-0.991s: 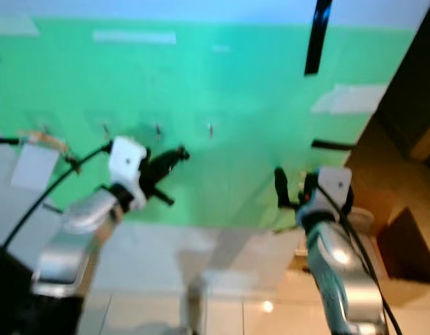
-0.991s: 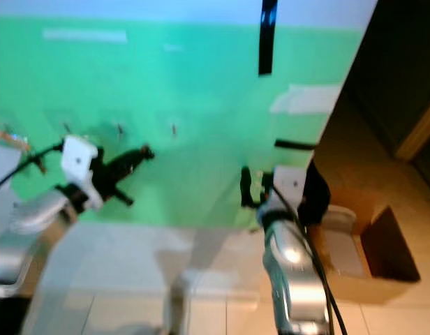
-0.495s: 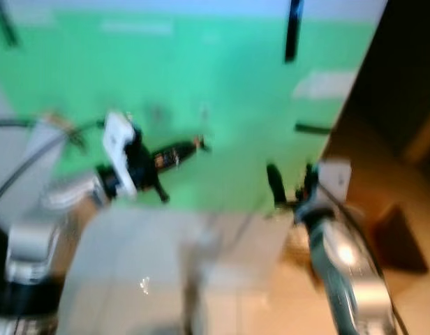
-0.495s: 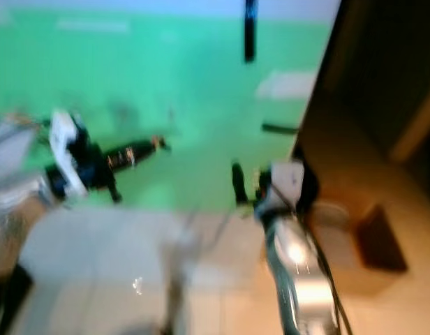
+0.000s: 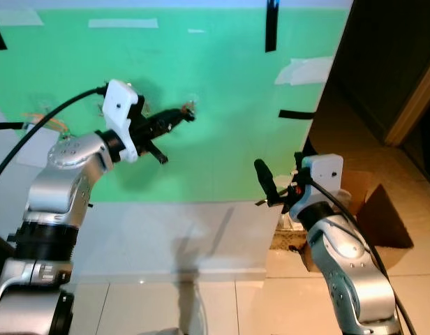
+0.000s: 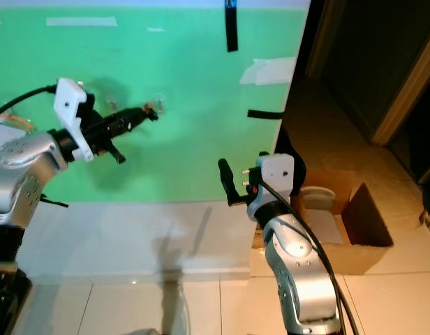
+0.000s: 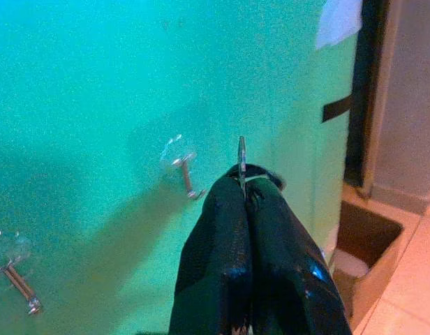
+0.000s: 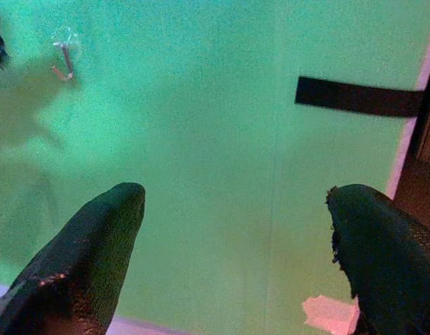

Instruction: Hang keys on a hook

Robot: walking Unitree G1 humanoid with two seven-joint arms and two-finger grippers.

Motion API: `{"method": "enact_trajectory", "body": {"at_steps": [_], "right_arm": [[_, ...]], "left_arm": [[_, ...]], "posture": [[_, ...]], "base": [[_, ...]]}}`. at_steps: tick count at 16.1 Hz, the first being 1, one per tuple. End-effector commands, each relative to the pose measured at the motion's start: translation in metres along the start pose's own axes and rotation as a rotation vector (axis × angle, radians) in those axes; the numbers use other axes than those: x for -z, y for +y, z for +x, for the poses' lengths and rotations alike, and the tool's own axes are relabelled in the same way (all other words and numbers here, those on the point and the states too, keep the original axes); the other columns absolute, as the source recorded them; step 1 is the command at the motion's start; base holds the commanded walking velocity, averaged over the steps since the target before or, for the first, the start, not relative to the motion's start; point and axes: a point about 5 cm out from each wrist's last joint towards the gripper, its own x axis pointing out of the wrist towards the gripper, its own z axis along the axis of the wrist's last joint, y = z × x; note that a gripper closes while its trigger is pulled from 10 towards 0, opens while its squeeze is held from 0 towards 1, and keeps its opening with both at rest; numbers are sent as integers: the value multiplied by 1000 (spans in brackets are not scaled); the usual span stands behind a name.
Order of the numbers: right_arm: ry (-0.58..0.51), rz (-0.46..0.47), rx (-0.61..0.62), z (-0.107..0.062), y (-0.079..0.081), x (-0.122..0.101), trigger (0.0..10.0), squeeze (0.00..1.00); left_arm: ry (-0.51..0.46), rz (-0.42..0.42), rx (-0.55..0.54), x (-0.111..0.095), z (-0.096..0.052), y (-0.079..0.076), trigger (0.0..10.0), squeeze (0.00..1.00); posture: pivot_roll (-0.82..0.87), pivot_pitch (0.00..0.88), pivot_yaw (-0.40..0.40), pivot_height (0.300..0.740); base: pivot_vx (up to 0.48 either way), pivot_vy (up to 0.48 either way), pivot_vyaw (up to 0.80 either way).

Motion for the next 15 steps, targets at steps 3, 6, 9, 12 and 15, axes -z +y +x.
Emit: {"method": "enact_trajectory", "body": {"at_steps": [3,6,9,12,15], "right_arm": [[-9,-40,-39,5,9,-5,10000,0],[-8,-43,-45,5,11,-5,10000,0],[-8,-43,-45,5,11,-5,10000,0],[-8,-43,-45,5,11,-5,10000,0],[-8,-43,-45,5,11,-5,10000,0]], "left_arm": [[47,73,-37,3,8,10,10000,0],[47,86,-49,2,9,12,10000,0],[47,86,-49,2,9,12,10000,0],[47,86,-49,2,9,12,10000,0],[47,86,-49,2,9,12,10000,0]], "posture": [[22,0,39,740],[25,0,38,740],[25,0,38,740],[25,0,38,740],[25,0,38,740]], "base": [[0,0,0],[0,0,0],[0,0,0],[0,0,0],[0,0,0]]}}
